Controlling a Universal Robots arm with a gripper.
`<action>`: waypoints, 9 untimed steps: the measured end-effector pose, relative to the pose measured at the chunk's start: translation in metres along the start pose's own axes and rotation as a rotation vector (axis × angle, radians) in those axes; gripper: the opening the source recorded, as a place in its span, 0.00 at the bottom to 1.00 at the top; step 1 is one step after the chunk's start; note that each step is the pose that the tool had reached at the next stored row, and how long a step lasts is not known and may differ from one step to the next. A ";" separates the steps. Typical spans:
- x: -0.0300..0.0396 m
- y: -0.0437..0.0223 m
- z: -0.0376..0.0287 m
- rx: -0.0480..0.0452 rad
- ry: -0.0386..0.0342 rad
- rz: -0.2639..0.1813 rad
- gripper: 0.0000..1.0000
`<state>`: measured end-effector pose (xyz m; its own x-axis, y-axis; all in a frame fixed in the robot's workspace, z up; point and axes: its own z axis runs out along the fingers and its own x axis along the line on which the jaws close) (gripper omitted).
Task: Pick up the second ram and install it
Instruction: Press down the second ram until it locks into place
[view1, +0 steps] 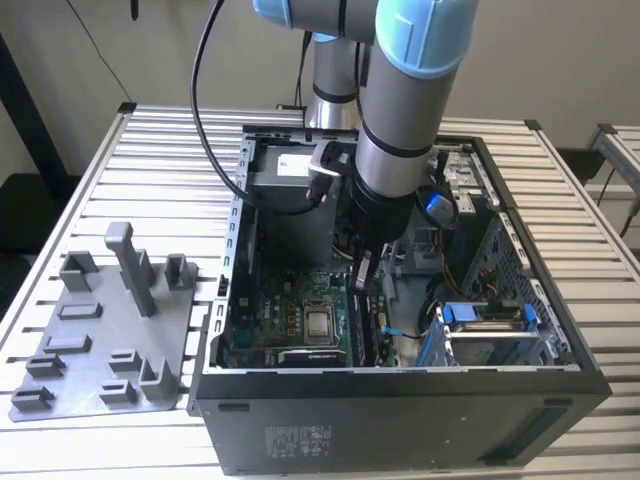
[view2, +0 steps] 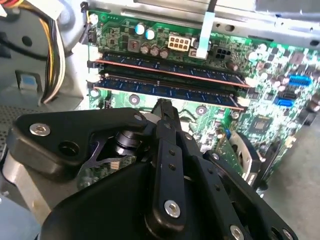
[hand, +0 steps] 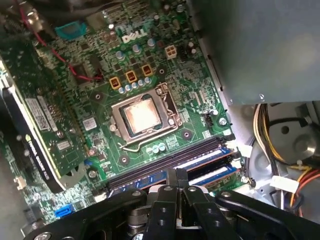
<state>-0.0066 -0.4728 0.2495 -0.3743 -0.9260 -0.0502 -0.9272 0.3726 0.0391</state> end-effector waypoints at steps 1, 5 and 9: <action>0.0000 0.0000 0.0000 0.0011 -0.0014 -0.015 0.11; 0.0000 0.0000 0.0003 0.0126 -0.0067 -0.071 0.11; 0.0001 0.0000 0.0005 0.0167 -0.0075 -0.125 0.11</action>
<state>-0.0067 -0.4729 0.2490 -0.2558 -0.9648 -0.0612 -0.9667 0.2553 0.0155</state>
